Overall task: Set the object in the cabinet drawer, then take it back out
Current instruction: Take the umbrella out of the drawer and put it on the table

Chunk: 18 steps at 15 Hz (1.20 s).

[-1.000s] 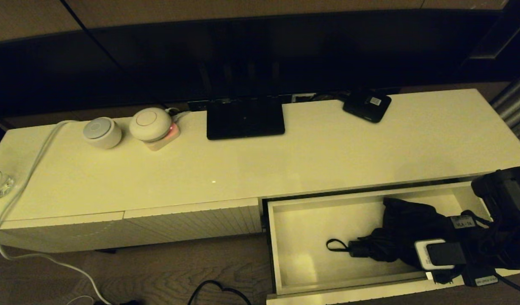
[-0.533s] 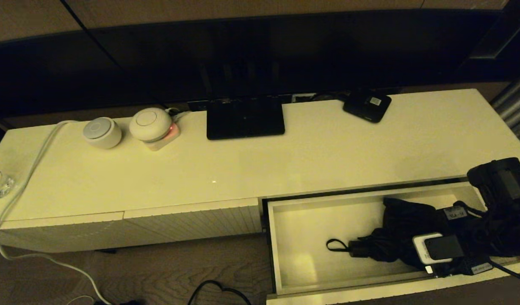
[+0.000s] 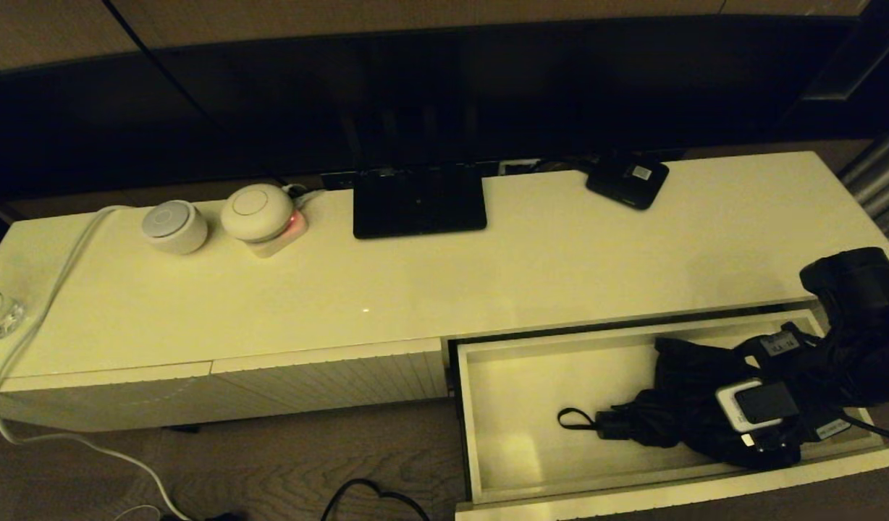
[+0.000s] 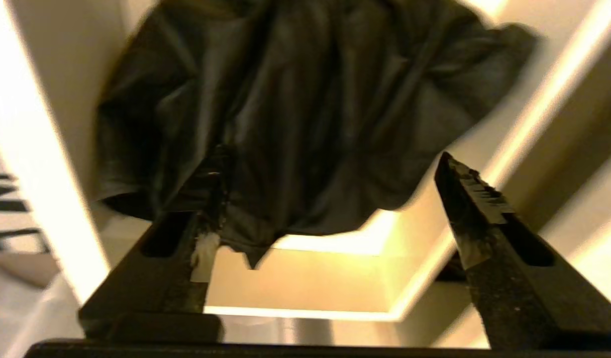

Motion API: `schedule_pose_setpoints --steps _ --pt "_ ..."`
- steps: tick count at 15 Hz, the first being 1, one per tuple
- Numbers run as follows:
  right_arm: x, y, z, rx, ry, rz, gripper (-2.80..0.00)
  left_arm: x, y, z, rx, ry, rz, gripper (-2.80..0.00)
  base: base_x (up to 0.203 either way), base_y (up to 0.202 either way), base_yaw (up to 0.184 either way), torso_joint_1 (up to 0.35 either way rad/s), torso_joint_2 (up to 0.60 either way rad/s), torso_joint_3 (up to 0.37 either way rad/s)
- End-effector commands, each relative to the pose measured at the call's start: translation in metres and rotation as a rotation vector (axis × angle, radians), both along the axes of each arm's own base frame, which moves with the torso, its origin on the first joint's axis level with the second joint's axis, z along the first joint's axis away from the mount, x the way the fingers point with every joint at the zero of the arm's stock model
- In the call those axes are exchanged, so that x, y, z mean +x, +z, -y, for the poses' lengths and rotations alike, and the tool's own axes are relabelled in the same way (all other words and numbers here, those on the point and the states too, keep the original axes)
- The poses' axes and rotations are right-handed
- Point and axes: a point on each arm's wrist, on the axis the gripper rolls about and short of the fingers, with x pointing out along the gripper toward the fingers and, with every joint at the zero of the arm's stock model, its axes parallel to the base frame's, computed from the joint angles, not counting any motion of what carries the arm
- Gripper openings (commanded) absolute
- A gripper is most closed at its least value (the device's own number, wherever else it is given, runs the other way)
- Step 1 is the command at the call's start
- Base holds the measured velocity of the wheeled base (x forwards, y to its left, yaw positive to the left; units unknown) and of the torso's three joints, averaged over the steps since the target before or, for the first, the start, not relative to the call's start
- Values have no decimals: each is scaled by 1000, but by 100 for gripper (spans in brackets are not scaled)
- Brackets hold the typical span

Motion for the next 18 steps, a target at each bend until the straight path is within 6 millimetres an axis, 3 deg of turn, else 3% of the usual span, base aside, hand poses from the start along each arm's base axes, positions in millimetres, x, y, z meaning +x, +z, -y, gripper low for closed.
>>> schedule_pose_setpoints --steps 1,8,18 --pt "11 -8 2 -2 -2 -46 0 0 -1 0 0 1 -3 -280 0 0 0 0 0 0" --pt "38 -13 2 31 -27 -54 0 0 -1 0 0 1 -3 -280 0 0 0 0 0 0" --pt "56 -42 -10 111 -81 -131 0 0 -1 0 0 1 -3 -280 0 0 0 0 0 0"
